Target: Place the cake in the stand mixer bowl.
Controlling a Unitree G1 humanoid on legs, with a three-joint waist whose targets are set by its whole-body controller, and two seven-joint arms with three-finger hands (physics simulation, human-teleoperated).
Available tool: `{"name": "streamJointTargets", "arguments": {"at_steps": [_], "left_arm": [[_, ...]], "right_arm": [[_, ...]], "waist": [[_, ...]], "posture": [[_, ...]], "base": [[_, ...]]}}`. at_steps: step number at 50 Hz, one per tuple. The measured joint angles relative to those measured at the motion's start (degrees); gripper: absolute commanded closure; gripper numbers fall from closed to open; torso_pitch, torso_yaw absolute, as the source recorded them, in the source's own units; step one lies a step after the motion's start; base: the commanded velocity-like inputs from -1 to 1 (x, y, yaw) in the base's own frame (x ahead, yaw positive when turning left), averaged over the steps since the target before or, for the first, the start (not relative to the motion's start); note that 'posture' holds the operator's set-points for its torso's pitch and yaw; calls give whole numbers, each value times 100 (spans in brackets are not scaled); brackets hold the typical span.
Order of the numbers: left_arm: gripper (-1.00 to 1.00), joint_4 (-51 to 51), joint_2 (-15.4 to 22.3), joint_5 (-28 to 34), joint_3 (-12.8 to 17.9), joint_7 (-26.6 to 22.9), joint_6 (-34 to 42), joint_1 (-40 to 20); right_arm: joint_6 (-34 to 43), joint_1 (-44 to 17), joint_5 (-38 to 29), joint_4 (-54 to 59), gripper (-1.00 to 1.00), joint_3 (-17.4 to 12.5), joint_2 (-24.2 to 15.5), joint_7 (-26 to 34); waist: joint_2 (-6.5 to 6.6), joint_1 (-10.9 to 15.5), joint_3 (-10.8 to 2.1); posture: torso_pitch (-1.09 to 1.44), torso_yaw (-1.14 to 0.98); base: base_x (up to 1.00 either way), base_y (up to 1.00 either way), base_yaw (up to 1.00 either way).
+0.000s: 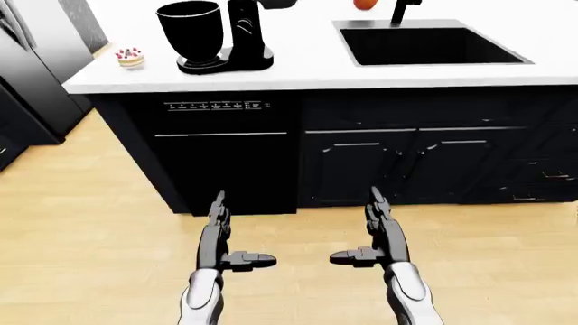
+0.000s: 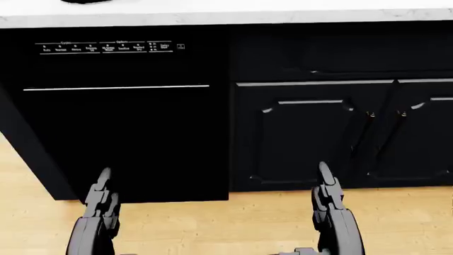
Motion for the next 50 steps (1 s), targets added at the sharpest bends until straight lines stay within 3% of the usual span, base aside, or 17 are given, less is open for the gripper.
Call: {"name": "streamJointTargets", "arguments": {"at_steps": [1,3,5,8,16,28,32,35,38,42,44,48,50], "left_arm": [[-100,-326,20,9,-19,-1,134,71],[-100,-1077,44,34,-13,-15,298,31],[-100,-1222,39,31,31,-36,266,-62],[-100,-1302,38,-40,41,-115,496,-27],[-100,-1978,82,-116,133,-157,1260,-160],[-100,-3668,252,-182,405,-95,2587,-644],[-100,-4127,314,-209,494,-83,3074,-817],[-100,-4247,246,-130,331,-69,3135,-708],[-100,-4214,211,-114,221,-138,3117,-656],[-100,-4340,219,-45,256,-155,3170,-664],[-100,-4365,217,6,252,-158,3123,-655],[-100,-4191,261,155,359,-160,3098,-571],[-100,-4210,254,250,319,-155,3051,-566]], "right_arm": [[30,73,1,-245,-100,9,9,-15],[6,133,-8,-906,-100,-18,7,-77],[0,148,-30,-1200,-100,-16,15,-119],[150,221,-63,-1470,-100,-12,9,-135],[1031,75,-280,-2522,-100,-161,-74,-120],[2733,-821,-869,-4475,-100,-269,-312,167],[2831,-821,-1047,-4501,-100,-328,-322,195],[2850,-777,-1155,-4277,-100,-347,-320,195],[2917,-744,-1224,-4229,-100,-341,-298,214],[2847,-783,-1260,-4372,-100,-290,-275,241],[2809,-820,-1246,-4420,-100,-294,-271,250],[2837,-755,-1165,-4298,-100,-151,-207,310],[2857,-747,-1161,-4279,-100,-177,-216,314]], "waist": [[-27,-5,-47],[-23,28,-313],[-54,44,-237],[-36,47,-345],[-36,49,-361],[-36,69,-434],[-41,49,-413],[-43,-8,-329],[-101,-31,-349],[190,-69,-260],[463,-62,-302],[380,41,-271],[222,12,-267]], "posture": [[0,0],[0,0],[0,0],[0,0],[0,0],[0,0],[0,0],[0,0],[0,0],[0,0],[0,0],[0,0],[0,0]], "base": [[0,0,0],[0,0,0],[0,0,0],[0,0,0],[0,0,0],[0,0,0],[0,9,0],[0,37,0],[0,37,0],[0,37,0],[0,37,0],[0,37,0],[0,38,0]]}}
